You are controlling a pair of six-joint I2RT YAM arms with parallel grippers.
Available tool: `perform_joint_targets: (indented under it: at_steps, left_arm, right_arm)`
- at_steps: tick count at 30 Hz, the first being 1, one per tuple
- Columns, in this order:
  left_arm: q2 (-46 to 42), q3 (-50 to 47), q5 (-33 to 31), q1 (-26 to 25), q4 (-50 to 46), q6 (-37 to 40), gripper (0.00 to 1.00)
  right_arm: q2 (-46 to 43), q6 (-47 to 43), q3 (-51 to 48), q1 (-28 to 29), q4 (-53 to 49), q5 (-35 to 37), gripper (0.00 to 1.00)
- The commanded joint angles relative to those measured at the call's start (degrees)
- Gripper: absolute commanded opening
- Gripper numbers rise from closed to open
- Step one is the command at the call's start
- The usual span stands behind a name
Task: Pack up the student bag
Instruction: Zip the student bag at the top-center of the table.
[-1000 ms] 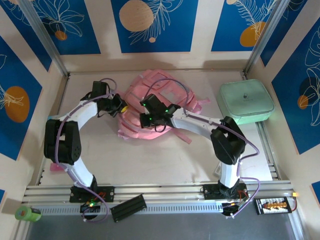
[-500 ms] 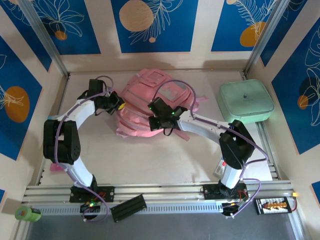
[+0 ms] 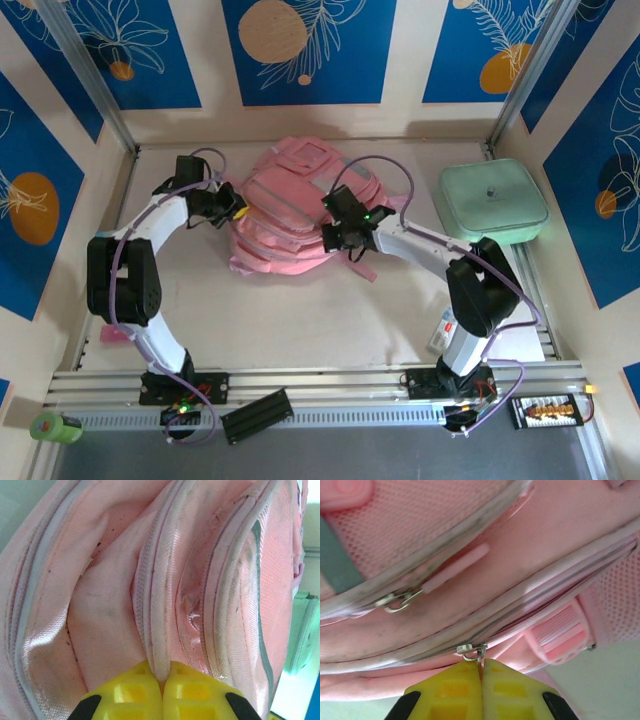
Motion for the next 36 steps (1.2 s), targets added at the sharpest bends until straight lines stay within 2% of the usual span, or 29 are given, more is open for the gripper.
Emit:
perform_joint_targets:
  at_steps: [1,6,11,17,22,26,32,36]
  left_arm:
    - [0.1,3.2,-3.4,2.6,-8.2,10.2,0.0]
    - [0.8,5.8,-2.7,2.6,-11.7,15.1,0.0]
    - [1.8,7.7,-1.8,2.6,-13.4,16.6,0.0]
    - [1.8,6.9,1.6,2.1,-11.0,15.3,0.0]
    - [1.2,3.9,6.2,1.0,-5.2,9.4,0.0]
    - [-0.6,-1.4,7.7,-0.7,4.6,-0.7,0.0]
    - [-3.4,-6.8,3.1,-5.5,12.8,-11.2,0.0]
    - [-4.5,-9.7,-0.4,-9.8,14.7,-14.6,0.04]
  right_arm:
    - [1.2,-6.4,2.7,-2.7,-4.9,-3.1,0.0]
    - [3.5,-7.1,5.9,-7.3,-7.6,-0.1,0.0]
    - [4.5,-4.6,7.6,-12.0,-8.2,1.1,0.0]
    - [8.5,0.1,12.6,-13.4,-12.1,2.6,0.01]
    - [5.9,2.6,12.0,-13.6,-11.5,1.3,0.07]
    - [-1.4,4.0,7.0,-14.7,-7.2,-3.8,0.26]
    - [-11.8,8.0,-3.0,-16.2,2.9,-15.2,0.59]
    - [-13.9,11.6,-7.5,-16.2,9.3,-19.5,0.8]
